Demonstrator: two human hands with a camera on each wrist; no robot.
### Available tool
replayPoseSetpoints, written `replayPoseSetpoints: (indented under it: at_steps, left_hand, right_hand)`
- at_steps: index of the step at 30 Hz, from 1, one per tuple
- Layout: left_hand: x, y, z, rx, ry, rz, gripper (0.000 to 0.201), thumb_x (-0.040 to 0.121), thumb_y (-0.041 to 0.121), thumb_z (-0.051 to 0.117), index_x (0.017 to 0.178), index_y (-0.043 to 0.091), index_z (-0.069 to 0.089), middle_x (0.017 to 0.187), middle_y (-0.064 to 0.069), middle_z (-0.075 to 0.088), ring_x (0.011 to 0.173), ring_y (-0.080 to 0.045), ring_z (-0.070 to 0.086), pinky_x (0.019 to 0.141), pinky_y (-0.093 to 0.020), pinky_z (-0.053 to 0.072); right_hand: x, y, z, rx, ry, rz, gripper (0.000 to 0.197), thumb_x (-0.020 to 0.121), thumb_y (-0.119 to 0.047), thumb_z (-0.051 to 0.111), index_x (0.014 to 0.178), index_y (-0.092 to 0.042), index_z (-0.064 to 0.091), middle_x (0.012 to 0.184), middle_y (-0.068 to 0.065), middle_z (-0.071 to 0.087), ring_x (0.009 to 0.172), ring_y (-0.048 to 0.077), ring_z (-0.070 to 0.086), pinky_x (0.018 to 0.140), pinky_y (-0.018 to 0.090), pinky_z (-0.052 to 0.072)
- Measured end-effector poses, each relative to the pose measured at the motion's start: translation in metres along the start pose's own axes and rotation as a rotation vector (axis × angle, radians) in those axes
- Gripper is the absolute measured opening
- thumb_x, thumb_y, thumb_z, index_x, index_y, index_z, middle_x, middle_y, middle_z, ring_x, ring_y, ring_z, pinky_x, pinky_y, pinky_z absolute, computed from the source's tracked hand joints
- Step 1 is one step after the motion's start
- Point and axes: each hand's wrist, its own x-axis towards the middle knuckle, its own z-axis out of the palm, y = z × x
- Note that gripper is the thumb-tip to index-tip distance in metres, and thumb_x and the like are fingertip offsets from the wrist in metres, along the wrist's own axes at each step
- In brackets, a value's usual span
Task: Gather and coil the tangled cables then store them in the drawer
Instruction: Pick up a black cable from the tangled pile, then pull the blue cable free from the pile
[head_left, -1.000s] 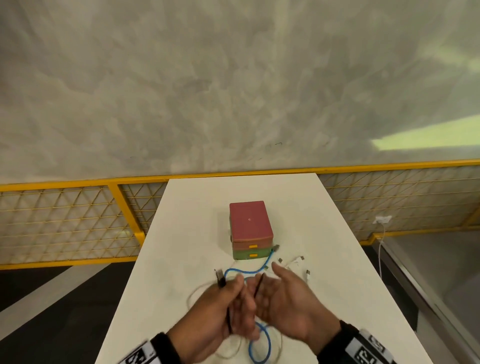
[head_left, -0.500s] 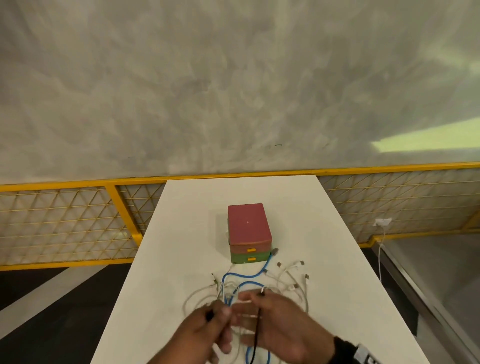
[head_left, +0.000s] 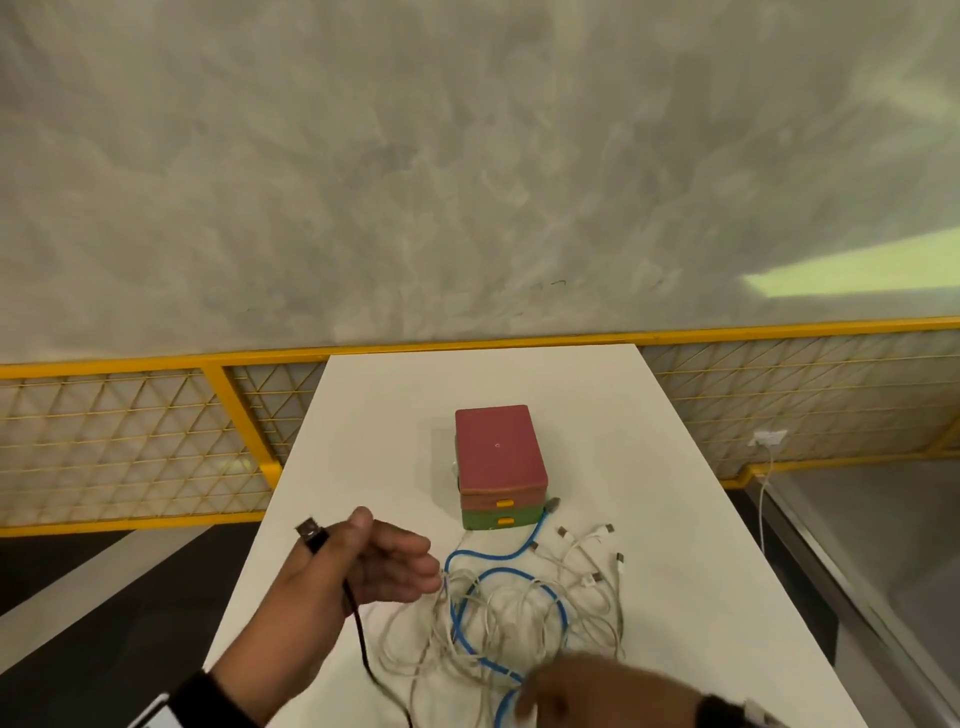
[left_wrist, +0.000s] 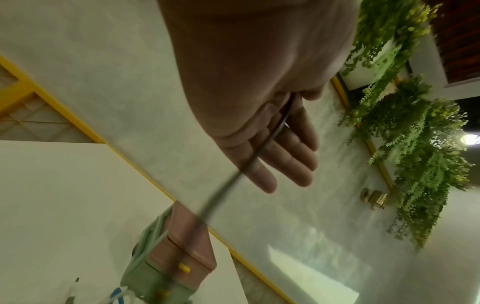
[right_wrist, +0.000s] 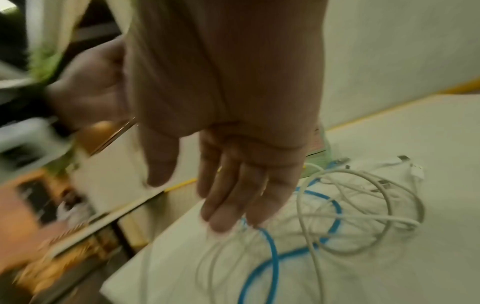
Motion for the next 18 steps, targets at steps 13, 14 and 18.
replayPoseSetpoints:
  at_steps: [13, 14, 18]
  left_hand:
    - [-0.004, -0.021, -0.016, -0.055, -0.030, -0.073, 0.088, 0.050, 0.081, 0.070, 0.099, 0.009, 0.078, 0.103, -0.025, 0.074, 0.107, -0.034, 0.069, 0.087, -0.038, 0.054]
    - [-0.004, -0.023, -0.019, -0.043, -0.027, -0.068, 0.086, 0.052, 0.081, 0.068, 0.099, 0.009, 0.078, 0.103, -0.025, 0.075, 0.107, -0.034, 0.069, 0.087, -0.038, 0.055]
    - [-0.007, -0.029, -0.035, -0.012, -0.029, -0.086, 0.084, 0.055, 0.082, 0.066, 0.102, 0.012, 0.077, 0.104, -0.023, 0.075, 0.108, -0.033, 0.069, 0.090, -0.038, 0.056]
  right_hand:
    - [0.165, 0.081, -0.070, -0.049, 0.639, 0.563, 0.026, 0.084, -0.035, 0.064, 0.094, -0.011, 0.064, 0.112, 0.015, 0.070, 0.102, 0.031, 0.066, 0.072, 0.030, 0.047]
    - [0.170, 0.086, -0.069, -0.045, 0.639, 0.576, 0.027, 0.081, -0.036, 0.067, 0.090, -0.011, 0.063, 0.107, 0.014, 0.071, 0.097, 0.031, 0.067, 0.069, 0.029, 0.046]
    - [0.188, 0.093, -0.061, -0.012, 0.684, 0.592, 0.021, 0.079, -0.031, 0.068, 0.071, -0.015, 0.060, 0.073, 0.006, 0.062, 0.076, 0.028, 0.062, 0.064, 0.029, 0.045]
